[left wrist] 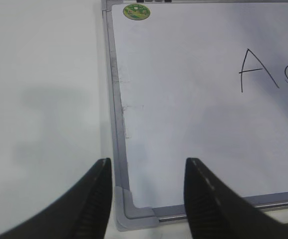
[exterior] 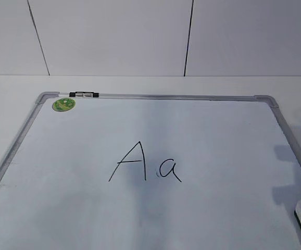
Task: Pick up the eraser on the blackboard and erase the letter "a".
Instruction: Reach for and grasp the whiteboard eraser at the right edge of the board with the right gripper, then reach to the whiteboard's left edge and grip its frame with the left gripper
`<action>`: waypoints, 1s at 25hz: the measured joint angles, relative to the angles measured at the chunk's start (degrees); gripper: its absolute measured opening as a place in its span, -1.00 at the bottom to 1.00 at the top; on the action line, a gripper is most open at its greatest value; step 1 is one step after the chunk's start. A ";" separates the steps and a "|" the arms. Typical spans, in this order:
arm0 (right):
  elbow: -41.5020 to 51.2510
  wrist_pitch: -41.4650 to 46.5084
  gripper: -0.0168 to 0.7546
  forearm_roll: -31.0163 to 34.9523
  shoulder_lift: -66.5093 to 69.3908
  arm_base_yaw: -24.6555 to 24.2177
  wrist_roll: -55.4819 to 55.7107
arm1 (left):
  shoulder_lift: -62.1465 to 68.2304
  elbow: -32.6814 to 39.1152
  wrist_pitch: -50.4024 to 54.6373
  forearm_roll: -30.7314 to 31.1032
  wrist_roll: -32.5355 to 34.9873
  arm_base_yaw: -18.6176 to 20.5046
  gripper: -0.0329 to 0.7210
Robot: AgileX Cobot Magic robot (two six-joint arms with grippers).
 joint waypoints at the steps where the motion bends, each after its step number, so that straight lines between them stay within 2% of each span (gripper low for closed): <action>1: 0.00 -0.09 0.65 -0.14 0.00 0.00 0.00 | 0.00 0.00 0.00 0.00 0.00 0.00 0.04; 25: 0.00 -0.03 0.53 -0.38 0.13 0.00 0.00 | 0.00 0.00 0.00 0.00 0.00 0.00 0.04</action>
